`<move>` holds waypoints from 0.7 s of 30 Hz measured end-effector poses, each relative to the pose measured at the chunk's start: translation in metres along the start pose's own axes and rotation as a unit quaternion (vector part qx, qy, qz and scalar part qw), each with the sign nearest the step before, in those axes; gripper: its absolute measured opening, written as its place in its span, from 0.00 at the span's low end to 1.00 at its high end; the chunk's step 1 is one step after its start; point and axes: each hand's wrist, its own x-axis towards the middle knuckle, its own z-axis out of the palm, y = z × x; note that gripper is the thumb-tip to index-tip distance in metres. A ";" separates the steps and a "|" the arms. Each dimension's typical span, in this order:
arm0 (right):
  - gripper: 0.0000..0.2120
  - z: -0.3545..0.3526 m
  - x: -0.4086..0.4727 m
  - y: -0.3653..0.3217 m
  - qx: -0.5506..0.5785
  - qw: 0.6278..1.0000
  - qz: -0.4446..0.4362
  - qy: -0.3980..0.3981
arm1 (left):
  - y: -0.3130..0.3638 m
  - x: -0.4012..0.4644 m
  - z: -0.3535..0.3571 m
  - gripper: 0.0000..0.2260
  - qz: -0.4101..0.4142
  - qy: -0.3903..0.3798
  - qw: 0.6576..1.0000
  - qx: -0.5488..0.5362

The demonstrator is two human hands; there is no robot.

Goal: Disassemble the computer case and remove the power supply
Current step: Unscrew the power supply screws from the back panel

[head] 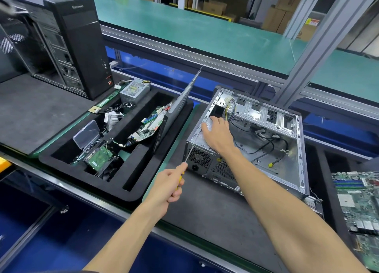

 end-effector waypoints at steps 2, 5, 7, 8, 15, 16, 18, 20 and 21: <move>0.26 0.001 0.000 0.000 -0.002 1.000 -0.001 0.000 | -0.004 -0.001 0.000 0.13 0.033 0.013 0.999 -0.002; 0.26 0.001 0.000 0.001 -0.001 1.000 -0.001 0.000 | -0.007 -0.004 -0.003 0.11 0.047 0.034 0.997 -0.042; 0.26 0.001 0.000 0.001 -0.004 1.000 -0.003 0.002 | -0.006 -0.004 -0.004 0.12 0.024 0.024 0.997 -0.062; 0.26 0.001 0.000 0.001 -0.003 1.000 -0.004 0.003 | -0.005 -0.005 -0.004 0.14 0.004 0.011 0.998 -0.069; 0.26 0.001 -0.001 0.000 0.000 1.000 -0.003 0.001 | -0.003 -0.002 0.001 0.16 0.011 -0.005 1.000 -0.003; 0.26 0.000 -0.001 0.000 0.000 1.000 -0.004 0.002 | -0.004 -0.003 0.000 0.15 0.028 0.004 1.000 -0.002; 0.26 0.001 -0.001 0.000 -0.001 1.000 -0.004 0.004 | -0.007 -0.004 -0.004 0.11 0.041 0.024 0.999 -0.023; 0.26 0.001 -0.001 0.001 -0.001 1.000 -0.001 0.005 | -0.007 -0.004 -0.008 0.11 0.035 0.029 0.998 -0.031; 0.27 0.001 -0.001 0.001 -0.001 1.000 0.000 0.005 | -0.007 -0.004 -0.009 0.12 0.026 0.026 0.999 -0.024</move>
